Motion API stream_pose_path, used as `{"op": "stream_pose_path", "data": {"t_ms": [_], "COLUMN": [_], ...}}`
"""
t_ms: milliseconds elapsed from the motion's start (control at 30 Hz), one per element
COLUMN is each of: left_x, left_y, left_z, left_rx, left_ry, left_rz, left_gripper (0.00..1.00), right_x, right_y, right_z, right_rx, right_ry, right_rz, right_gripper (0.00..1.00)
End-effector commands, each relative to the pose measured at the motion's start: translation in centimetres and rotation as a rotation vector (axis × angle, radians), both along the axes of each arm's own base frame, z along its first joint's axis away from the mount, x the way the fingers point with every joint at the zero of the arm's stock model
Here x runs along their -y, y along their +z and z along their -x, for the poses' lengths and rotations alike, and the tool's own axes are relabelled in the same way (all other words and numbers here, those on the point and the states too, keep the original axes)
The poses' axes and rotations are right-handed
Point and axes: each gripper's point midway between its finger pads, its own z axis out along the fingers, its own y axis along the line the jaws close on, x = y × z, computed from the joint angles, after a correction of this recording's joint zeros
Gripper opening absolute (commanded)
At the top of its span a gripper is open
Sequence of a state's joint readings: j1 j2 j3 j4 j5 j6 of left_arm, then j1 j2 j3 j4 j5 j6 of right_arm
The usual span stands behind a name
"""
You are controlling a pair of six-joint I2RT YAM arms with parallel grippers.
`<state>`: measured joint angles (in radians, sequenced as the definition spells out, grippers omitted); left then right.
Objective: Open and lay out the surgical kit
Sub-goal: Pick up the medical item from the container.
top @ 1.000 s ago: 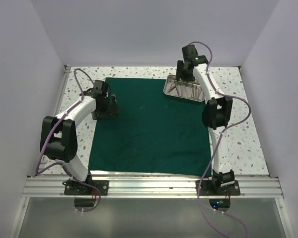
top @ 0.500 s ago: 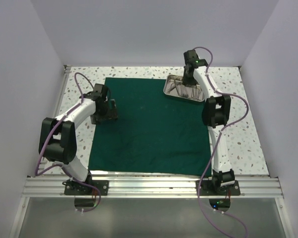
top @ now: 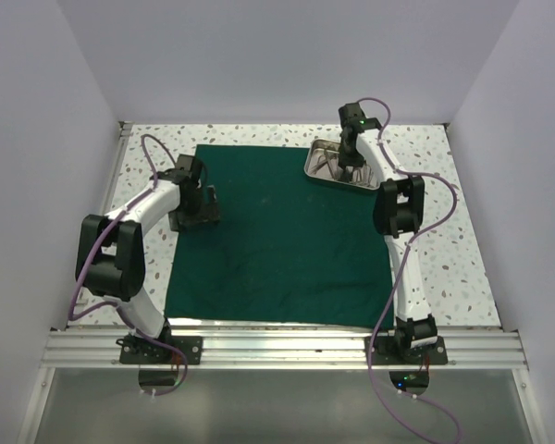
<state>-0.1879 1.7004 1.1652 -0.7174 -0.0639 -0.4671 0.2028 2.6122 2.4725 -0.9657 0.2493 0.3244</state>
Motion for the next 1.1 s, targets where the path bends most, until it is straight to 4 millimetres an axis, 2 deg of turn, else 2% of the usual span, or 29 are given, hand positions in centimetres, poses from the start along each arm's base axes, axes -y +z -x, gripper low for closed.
{"op": "stream_pose_path", "data": {"t_ms": [0, 267, 500, 800, 967, 1067], "left_x": [-0.5, -0.6, -0.9, -0.4, 0.4, 0.8], "left_y": [1.0, 1.1, 1.0, 1.3, 1.6, 1.4], "left_z": [-1.1, -0.9, -0.5, -1.4, -1.9, -1.8], "left_rx": [0.023, 0.017, -0.003, -0.011, -0.006, -0.016], "left_ry": [-0.004, 0.010, 0.017, 0.035, 0.036, 0.032], "left_rz": [-0.020, -0.023, -0.039, -0.033, -0.032, -0.035], "left_gripper": [0.89, 0.89, 0.89, 0.89, 0.89, 0.89], "right_x": [0.1, -0.1, 0.1, 2.9, 3.3, 3.0], "right_y": [-1.5, -3.2, -4.6, -5.4, -5.7, -5.7], "right_z": [0.2, -0.1, -1.2, -1.3, -0.6, -1.0], "right_rx": [-0.018, -0.030, -0.020, -0.046, -0.076, -0.065], "right_ry": [-0.007, 0.004, -0.009, -0.090, -0.065, -0.055], "right_rz": [0.016, 0.006, -0.019, -0.043, -0.015, -0.036], "right_gripper": [0.33, 0.39, 0.42, 0.41, 0.41, 0.42]}}
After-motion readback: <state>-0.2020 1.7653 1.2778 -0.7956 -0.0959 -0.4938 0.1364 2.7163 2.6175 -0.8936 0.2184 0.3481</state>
